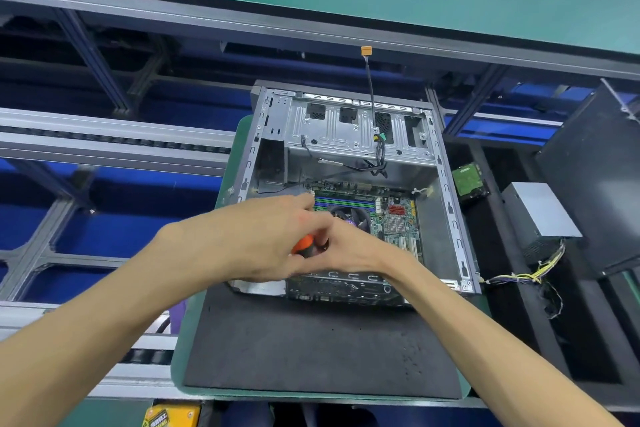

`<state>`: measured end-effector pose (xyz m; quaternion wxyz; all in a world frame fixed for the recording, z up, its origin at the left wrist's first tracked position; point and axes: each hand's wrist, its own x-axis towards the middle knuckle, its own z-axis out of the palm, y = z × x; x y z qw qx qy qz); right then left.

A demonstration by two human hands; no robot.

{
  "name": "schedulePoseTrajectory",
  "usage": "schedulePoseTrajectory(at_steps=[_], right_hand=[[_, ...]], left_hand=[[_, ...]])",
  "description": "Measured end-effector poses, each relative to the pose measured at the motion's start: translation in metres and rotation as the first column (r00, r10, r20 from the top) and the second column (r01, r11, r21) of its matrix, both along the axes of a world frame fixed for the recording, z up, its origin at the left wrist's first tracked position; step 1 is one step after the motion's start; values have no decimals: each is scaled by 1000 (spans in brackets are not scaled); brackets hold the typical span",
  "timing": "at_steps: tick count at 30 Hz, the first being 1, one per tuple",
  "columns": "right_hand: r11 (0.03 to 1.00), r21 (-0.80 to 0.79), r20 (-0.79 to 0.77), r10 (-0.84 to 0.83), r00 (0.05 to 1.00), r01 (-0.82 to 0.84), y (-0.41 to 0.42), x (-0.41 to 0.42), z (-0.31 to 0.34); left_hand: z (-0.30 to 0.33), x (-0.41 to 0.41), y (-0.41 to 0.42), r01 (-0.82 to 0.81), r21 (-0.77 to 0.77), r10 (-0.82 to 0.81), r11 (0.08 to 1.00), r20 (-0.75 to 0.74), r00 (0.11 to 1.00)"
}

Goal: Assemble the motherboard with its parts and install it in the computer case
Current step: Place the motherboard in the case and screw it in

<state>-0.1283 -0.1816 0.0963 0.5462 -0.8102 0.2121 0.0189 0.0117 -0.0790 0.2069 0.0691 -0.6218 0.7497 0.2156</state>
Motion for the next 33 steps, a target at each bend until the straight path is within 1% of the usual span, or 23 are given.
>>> schedulePoseTrajectory(at_steps=[2,3,4,5,8,9,10,11,13,14,15,16,19,21,23,25,27,28,30,33], right_hand=[[1000,-24,-4,5,1000,-5,-1,0,-1],[1000,-8,-5,9,1000,-9,0,-1,-2],[1000,9,-5,9,1000,-9,-1,-1,-2],[1000,10,-4,4,1000,-4,-1,0,-2],[999,-40,3,3,1000,-3,1,1,-1],[999,-49,7,2,1000,-2,0,1,-2],[999,-51,5,-3,1000,3,0,1,-2],[999,-44,5,4,1000,-3,1,2,-1],[999,0,15,34,999,-34,1,2,-1],[999,23,18,40,999,-41,1,2,-2],[999,33,22,40,999,-40,2,3,-2],[999,30,25,34,999,-35,2,3,-2],[1000,-14,38,21,999,-21,1,5,0],[1000,-25,54,21,998,-20,0,4,2],[999,-12,60,36,998,-36,-1,4,2],[999,-30,56,46,997,-44,-2,5,0],[999,-48,93,6,996,-1,-3,4,1],[997,-56,142,-41,989,49,-4,1,4],[978,-58,270,-178,946,201,-12,-8,14],[910,5,415,-379,827,414,-26,-32,31]], left_hand=[[-5,-2,1,-48,-77,58,996,142,988],[-7,-3,0,-64,-94,82,994,200,976],[-9,-3,-2,-69,-106,90,992,200,976],[-8,-3,-3,-64,-88,78,994,172,982],[-4,3,-2,4,29,-6,1000,40,999],[-3,4,0,9,40,-9,999,13,1000],[-3,4,3,-3,6,3,1000,-7,1000],[-3,2,5,-29,-38,29,999,24,999],[-5,-1,4,-94,-110,111,989,166,980],[-7,-1,2,-120,-133,146,984,201,969],[-8,-1,1,-133,-131,158,982,206,966],[-6,0,-1,-129,-125,150,984,176,973],[-1,4,0,-67,-34,70,997,84,994],[-1,4,3,-61,-30,62,998,29,998],[-1,2,4,-108,-69,108,992,7,994],[-3,1,4,-153,-112,157,982,22,987],[-2,0,2,-166,-256,173,952,5,985],[0,-1,-1,-181,-347,172,920,-58,983],[7,-8,-9,-230,-458,137,859,-226,964],[13,-30,-31,-311,-518,48,797,-460,887]])
